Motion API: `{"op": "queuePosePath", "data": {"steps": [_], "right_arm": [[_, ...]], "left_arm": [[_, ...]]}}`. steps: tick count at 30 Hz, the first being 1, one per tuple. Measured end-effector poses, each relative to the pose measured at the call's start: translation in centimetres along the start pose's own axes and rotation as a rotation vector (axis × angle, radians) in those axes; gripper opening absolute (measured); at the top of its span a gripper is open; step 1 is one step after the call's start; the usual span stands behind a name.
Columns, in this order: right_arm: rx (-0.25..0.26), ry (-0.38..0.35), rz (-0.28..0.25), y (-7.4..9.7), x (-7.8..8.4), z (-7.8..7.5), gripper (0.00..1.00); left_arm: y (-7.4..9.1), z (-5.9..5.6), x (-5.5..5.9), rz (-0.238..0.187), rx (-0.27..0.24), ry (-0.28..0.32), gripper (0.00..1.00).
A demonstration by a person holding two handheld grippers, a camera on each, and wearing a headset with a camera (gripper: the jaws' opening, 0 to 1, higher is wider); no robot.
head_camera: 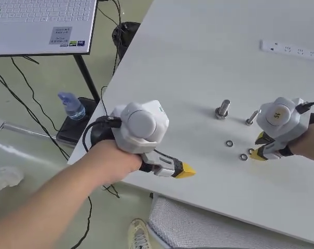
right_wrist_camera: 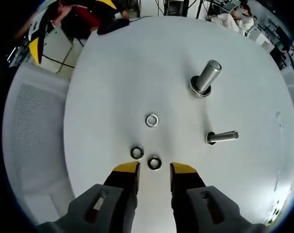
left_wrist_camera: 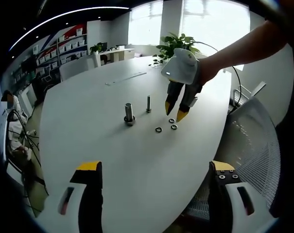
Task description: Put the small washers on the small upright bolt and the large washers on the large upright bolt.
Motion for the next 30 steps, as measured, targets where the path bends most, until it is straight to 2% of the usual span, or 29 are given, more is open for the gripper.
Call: {"op": "queuePosePath", "data": {"steps": [10, 14, 24, 30], "right_arm": [[0.012, 0.007, 0.015, -0.49, 0.13, -0.13, 0.26], [0.019, 0.006, 0.014, -0.59, 0.09, -0.11, 0.26], [0.034, -0.002, 0.019, -0.77, -0.14, -0.11, 0.25], [0.040, 0.022, 0.030, -0.81, -0.29, 0.18, 0.21]], "left_arm": [[-0.15, -0.01, 0.15, 0.006, 0.007, 0.003, 0.89], [-0.07, -0.07, 0.05, -0.009, 0.008, 0.007, 0.88], [-0.04, -0.01, 0.36, 0.002, 0.009, 0.010, 0.88], [-0.22, -0.23, 0.38, 0.007, 0.018, 0.005, 0.88]]}}
Point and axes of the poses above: the centre of the closed fingertips' face, and the gripper's own axes: y roughly backward along the fingers, z roughly to its left, x roughly out of its underside, the point moved 10 cm from there along y, roughly backward along the fingers, and after that the axes turned 12 degrees about z, right-handed, at the moved point
